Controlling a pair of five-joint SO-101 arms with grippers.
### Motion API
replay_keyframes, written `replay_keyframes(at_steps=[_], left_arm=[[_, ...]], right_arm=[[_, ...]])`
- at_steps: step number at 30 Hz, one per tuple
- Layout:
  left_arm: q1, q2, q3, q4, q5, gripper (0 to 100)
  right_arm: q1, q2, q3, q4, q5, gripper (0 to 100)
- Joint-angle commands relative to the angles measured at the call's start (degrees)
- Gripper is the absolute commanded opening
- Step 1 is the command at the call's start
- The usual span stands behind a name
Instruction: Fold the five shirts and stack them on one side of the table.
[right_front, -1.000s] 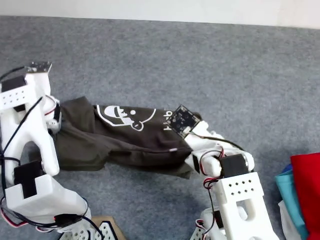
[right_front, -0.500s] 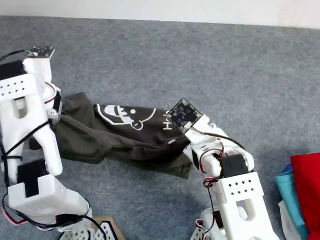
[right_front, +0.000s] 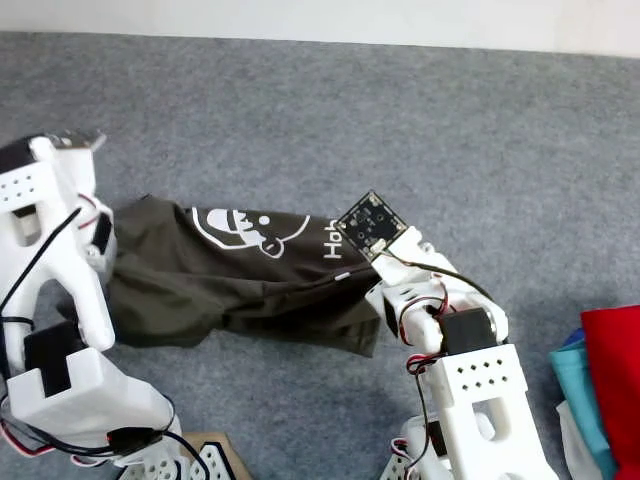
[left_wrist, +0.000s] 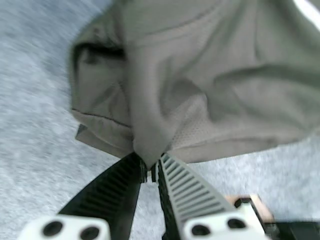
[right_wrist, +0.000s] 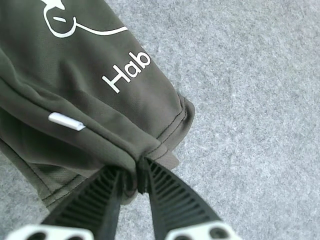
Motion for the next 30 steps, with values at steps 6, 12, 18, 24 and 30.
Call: replay_keyframes(at_steps=[6, 12, 18, 24, 30], left_arm=[[-1.4, -1.1, -7.8, 0.4, 0.9, 7], [-5.0, -0.6, -9.1, 1.6, 0.8, 7], [-6.5, -0.4, -9.6, -1.1, 1.1, 7], [-2.2, 1.2, -9.1, -2.9, 1.2, 7], [-0.9, 7.3, -9.5, -6.2, 4.7, 7]], right_arm=[[0.0, -0.2, -0.5, -0.8, -0.8, 0.6], [-0.1, -0.2, -0.4, -0.8, -0.8, 0.6], [-0.2, -0.3, 1.1, -0.7, -0.8, 0.6], [0.0, -0.3, 3.2, -0.7, -0.8, 0.6], [0.0, -0.3, 3.5, -0.8, -0.6, 0.6]])
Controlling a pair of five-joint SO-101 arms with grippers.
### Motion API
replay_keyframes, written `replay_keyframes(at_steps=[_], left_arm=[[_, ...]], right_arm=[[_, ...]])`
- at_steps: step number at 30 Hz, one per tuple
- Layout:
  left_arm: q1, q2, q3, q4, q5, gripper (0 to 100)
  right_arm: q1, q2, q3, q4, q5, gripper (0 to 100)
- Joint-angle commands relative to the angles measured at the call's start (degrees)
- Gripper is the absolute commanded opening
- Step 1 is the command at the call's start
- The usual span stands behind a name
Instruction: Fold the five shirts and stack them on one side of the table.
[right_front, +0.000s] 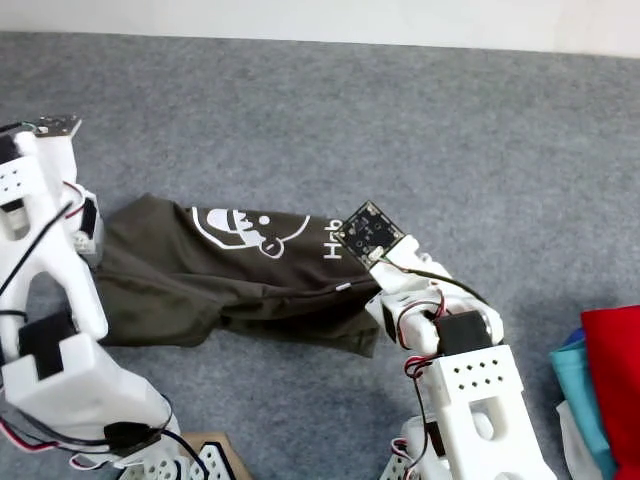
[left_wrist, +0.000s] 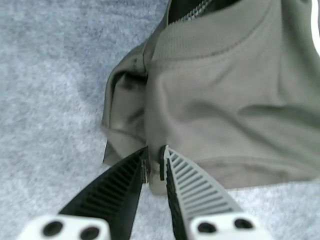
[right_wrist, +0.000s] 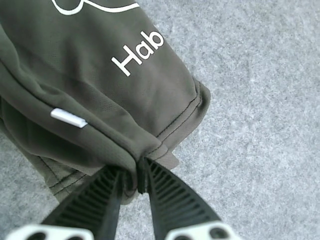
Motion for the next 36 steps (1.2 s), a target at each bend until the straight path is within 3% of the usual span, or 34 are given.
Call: replay_keyframes(at_steps=[1, 12, 15, 19, 36], left_arm=[[1.3, 1.8, -2.1, -1.5, 1.0, 7], [-2.1, -8.9, -1.5, -1.0, 1.0, 7], [-4.4, -10.6, -1.5, -1.4, 1.1, 12], [-4.5, -8.9, -1.0, -1.4, 3.3, 21], [-0.7, 3.3, -0.9, -3.4, 3.3, 20]], right_arm=[[0.0, -0.4, -0.2, -0.8, -0.6, 0.6], [-0.3, -0.4, -0.1, -0.7, -0.5, 0.6], [-0.3, -0.4, 0.0, -0.7, -0.5, 0.6], [-0.4, -0.4, -0.1, -0.7, -0.5, 0.6], [-0.4, -0.8, -0.7, 1.6, -0.6, 0.6]])
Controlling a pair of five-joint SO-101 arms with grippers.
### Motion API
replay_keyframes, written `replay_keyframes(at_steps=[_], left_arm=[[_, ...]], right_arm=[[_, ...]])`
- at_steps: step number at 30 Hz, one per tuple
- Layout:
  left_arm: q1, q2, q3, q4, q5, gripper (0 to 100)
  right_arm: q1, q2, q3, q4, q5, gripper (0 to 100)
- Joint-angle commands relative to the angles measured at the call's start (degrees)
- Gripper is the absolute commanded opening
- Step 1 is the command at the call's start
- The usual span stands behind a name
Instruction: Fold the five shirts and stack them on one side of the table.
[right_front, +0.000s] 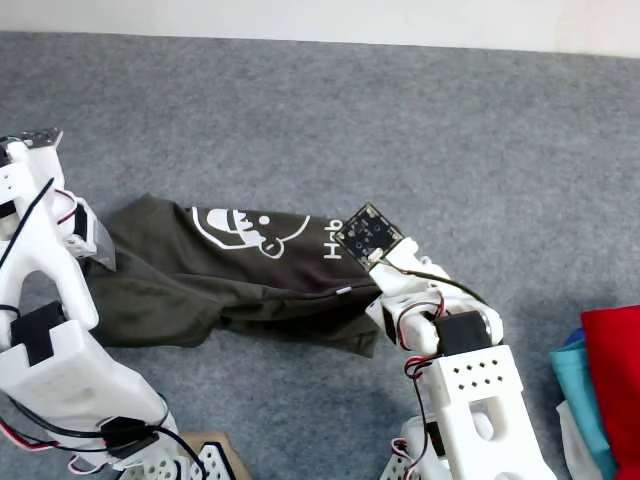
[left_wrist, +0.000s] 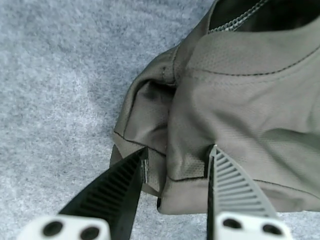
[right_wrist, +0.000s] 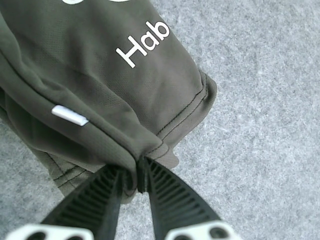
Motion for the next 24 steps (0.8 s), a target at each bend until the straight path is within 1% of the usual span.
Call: replay_keyframes(at_steps=[1, 3, 9, 17, 21, 22, 24], left_arm=[[2.5, 0.0, -0.8, -0.4, 0.3, 20], [3.4, 0.1, -0.7, -0.4, 0.3, 20], [5.0, 0.0, 2.9, -3.0, 0.4, 11], [4.9, -0.3, 3.4, -2.9, 0.4, 10], [5.1, -0.7, 2.8, -2.8, 0.4, 0], [5.6, -0.7, 2.2, -2.7, 0.4, 1], [6.0, -0.6, 1.2, -2.7, 0.5, 0]], right_arm=[[-0.4, -0.8, -0.8, 0.2, -0.7, 0.6], [-0.4, -0.8, -0.8, 0.2, -0.7, 0.6], [-0.4, -0.9, -0.7, 0.4, -0.6, 0.6], [-0.4, -0.9, -0.7, 0.4, -0.7, 0.6], [-0.4, -0.9, -0.5, 0.4, -0.8, 0.6], [-0.4, -0.9, -0.4, 0.4, -0.8, 0.6], [-0.4, -0.9, -0.4, 0.4, -0.8, 0.6]])
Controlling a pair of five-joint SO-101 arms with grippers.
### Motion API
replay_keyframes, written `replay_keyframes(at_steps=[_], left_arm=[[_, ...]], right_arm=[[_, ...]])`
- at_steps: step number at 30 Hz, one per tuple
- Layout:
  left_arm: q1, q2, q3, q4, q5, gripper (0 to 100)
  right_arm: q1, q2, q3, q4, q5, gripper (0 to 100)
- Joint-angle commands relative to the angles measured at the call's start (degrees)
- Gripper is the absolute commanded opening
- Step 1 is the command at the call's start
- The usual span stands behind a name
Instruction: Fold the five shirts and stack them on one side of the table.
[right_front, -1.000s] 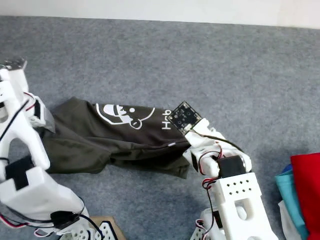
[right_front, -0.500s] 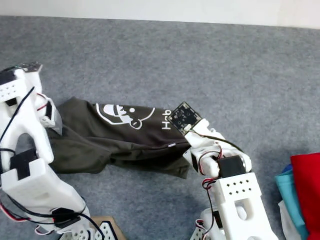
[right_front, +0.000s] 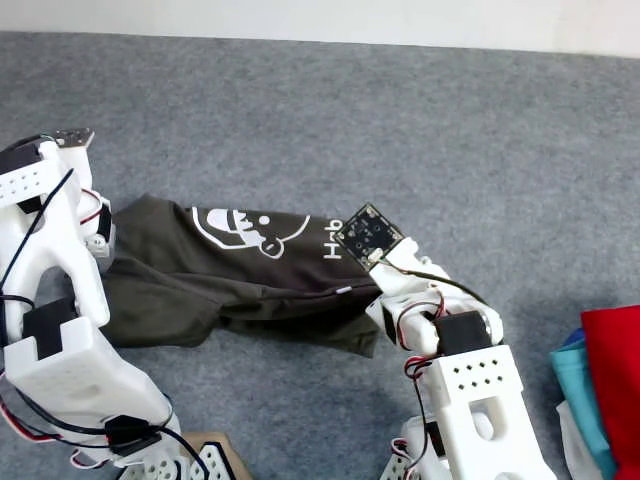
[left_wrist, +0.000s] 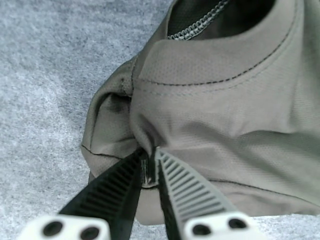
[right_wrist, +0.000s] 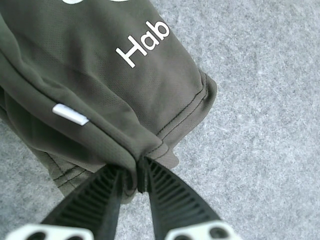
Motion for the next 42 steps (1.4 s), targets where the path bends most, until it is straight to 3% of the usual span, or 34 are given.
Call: replay_keyframes(at_steps=[1, 10, 18, 23, 29, 42], left_arm=[[2.2, -1.2, -2.7, 0.1, 0.5, 1], [5.5, -1.2, -16.9, 10.6, 3.8, 1], [4.8, -0.6, -30.1, 7.1, 16.7, 1], [4.2, -0.5, -33.2, 0.1, 30.2, 1], [4.3, -0.5, -33.2, -11.4, 40.1, 1], [6.2, -0.3, -33.1, -30.4, 41.3, 3]], right_arm=[[-0.4, -0.9, -0.4, 0.4, -0.8, 0.6], [-0.1, -0.9, -0.8, -0.2, -0.9, 0.6], [0.0, 0.2, -2.5, -14.3, -5.5, 0.6], [1.1, 5.0, -5.8, -25.3, -5.8, 0.6], [4.4, 15.1, -10.2, -44.5, -5.5, 0.6], [11.0, 51.3, -47.8, -48.2, -5.4, 0.6]])
